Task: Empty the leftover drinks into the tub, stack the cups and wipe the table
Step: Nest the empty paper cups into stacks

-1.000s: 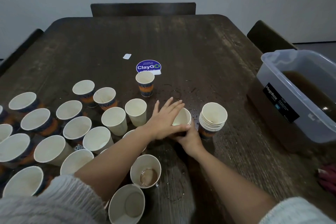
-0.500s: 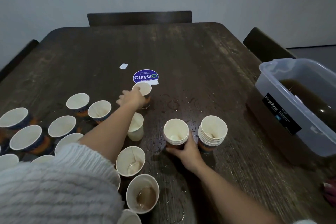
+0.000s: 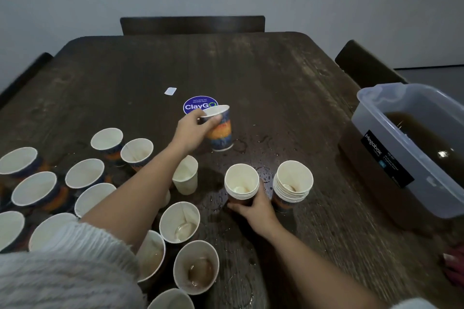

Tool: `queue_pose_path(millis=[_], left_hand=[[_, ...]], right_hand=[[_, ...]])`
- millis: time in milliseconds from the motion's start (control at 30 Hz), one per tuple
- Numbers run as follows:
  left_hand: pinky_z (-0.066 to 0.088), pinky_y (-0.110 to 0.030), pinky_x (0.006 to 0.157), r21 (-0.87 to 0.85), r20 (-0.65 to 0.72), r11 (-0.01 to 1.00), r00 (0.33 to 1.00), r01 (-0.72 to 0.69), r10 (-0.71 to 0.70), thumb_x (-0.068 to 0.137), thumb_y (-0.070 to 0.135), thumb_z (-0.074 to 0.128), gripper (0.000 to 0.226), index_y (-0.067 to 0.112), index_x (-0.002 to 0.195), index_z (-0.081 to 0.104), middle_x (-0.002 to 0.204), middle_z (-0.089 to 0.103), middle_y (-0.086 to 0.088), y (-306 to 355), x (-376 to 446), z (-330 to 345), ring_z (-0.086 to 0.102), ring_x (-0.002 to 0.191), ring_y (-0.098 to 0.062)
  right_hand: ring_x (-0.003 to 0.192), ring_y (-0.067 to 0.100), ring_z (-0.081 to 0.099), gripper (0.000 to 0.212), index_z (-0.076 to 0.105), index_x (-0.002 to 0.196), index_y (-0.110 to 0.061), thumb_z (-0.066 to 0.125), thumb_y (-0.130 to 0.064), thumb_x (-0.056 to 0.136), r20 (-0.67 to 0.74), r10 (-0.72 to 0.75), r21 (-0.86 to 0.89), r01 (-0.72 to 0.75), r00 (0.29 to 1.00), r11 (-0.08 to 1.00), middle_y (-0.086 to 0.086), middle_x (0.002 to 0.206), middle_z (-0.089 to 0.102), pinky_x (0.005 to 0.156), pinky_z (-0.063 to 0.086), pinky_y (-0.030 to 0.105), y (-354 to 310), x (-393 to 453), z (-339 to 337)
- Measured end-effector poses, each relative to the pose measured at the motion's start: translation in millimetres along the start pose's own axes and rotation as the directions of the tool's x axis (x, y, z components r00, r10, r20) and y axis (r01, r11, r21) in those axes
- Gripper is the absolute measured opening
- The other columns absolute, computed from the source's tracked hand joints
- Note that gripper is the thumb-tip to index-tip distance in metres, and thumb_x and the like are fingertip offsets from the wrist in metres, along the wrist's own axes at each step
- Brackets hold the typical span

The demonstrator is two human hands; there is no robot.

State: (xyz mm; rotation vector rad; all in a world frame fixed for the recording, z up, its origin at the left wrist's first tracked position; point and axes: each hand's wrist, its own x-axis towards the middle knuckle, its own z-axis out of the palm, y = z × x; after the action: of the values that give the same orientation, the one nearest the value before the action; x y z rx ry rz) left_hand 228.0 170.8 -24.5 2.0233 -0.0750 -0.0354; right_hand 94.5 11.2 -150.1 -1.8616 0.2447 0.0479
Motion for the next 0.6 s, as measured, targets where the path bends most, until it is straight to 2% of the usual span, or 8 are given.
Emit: queue_pose_path(millis=[67,133,200,333,433,500,567,600], left_hand=[[0.054,-0.05,0.086,-0.077,0.021,0.996,0.999,-0.039,0.041,0.086,0.037,0.069,0.037,0.002,0.097,0.061,0.105,0.065,-0.012,13.2,-16.7,2.8,0.062,0.101,-0.027],[0.054,-0.054,0.084,-0.099,0.083,0.993,0.994,-0.06,0.068,0.078,0.046,0.073,0.053,-0.003,0.094,0.06,0.103,0.065,-0.018,21.1,-32.4,6.0,0.063,0.099,-0.032],[0.055,-0.048,0.08,-0.117,0.137,0.99,0.986,-0.076,0.092,0.065,0.056,0.074,0.059,0.002,0.084,0.061,0.095,0.065,-0.017,22.0,-45.0,8.8,0.064,0.091,-0.03],[0.05,-0.035,0.073,-0.006,0.158,0.983,0.97,-0.186,0.184,0.075,0.033,0.081,0.032,0.016,0.072,0.054,0.095,0.064,-0.013,15.7,-68.1,14.9,0.059,0.086,-0.022],[0.048,-0.024,0.074,0.047,0.223,0.975,0.953,-0.219,0.203,0.074,0.031,0.082,0.035,0.017,0.091,0.055,0.093,0.062,0.002,8.0,-83.4,18.4,0.057,0.085,-0.013],[0.049,-0.022,0.087,0.026,0.287,0.976,0.937,-0.216,0.199,0.068,0.043,0.082,0.063,0.023,0.119,0.052,0.109,0.062,0.008,6.4,-90.9,20.5,0.06,0.1,-0.008],[0.046,-0.024,0.097,-0.006,0.304,0.978,0.931,-0.208,0.2,0.062,0.059,0.075,0.092,0.026,0.14,0.04,0.125,0.057,0.009,12.8,-97.7,23.5,0.056,0.113,-0.007],[0.044,-0.023,0.096,-0.038,0.292,0.978,0.934,-0.205,0.207,0.064,0.063,0.073,0.095,0.025,0.144,0.036,0.129,0.055,0.008,19.4,-101.1,25.5,0.054,0.115,-0.006]], right_hand=[[0.121,0.012,0.046,0.083,0.036,0.133,-0.022,0.087,-0.009,0.068,0.029,0.014,-0.025,-0.013,0.999,1.0,-0.007,0.124,0.052,0.102,0.033,0.02,-10.0,-0.6,-3.0],[0.118,0.01,0.045,0.081,0.037,0.136,-0.014,0.085,-0.009,0.071,0.064,0.031,-0.044,-0.028,0.997,0.999,-0.008,0.121,0.049,0.094,0.03,0.015,-19.6,-0.1,-7.9],[0.114,0.008,0.045,0.081,0.037,0.137,-0.013,0.085,-0.01,0.071,0.078,0.041,-0.06,-0.036,0.996,0.998,-0.008,0.119,0.05,0.093,0.03,0.015,-26.2,-1.5,-11.9],[0.113,0.011,0.051,0.082,0.039,0.136,-0.015,0.087,-0.013,0.069,0.035,0.047,-0.069,-0.044,0.998,0.997,-0.005,0.12,0.055,0.094,0.035,0.02,-36.6,-11.8,-13.1],[0.111,0.016,0.056,0.078,0.042,0.128,-0.018,0.088,-0.017,0.065,-0.01,0.025,-0.044,-0.026,1.0,0.999,-0.005,0.117,0.058,0.1,0.044,0.031,-45.0,-18.4,-12.5],[0.107,0.019,0.06,0.074,0.043,0.121,-0.021,0.089,-0.019,0.063,-0.039,0.012,-0.013,-0.013,0.999,1.0,-0.001,0.116,0.062,0.097,0.049,0.038,-53.2,-22.4,-14.3],[0.103,0.019,0.061,0.07,0.042,0.118,-0.021,0.088,-0.017,0.065,-0.075,-0.011,0.003,0.012,0.997,1.0,0.001,0.114,0.063,0.088,0.05,0.033,-66.2,-26.4,-20.6],[0.101,0.018,0.061,0.069,0.042,0.118,-0.021,0.088,-0.017,0.066,-0.092,-0.03,-0.002,0.03,0.995,1.0,0.0,0.112,0.062,0.084,0.049,0.029,-73.9,-28.6,-25.0]])
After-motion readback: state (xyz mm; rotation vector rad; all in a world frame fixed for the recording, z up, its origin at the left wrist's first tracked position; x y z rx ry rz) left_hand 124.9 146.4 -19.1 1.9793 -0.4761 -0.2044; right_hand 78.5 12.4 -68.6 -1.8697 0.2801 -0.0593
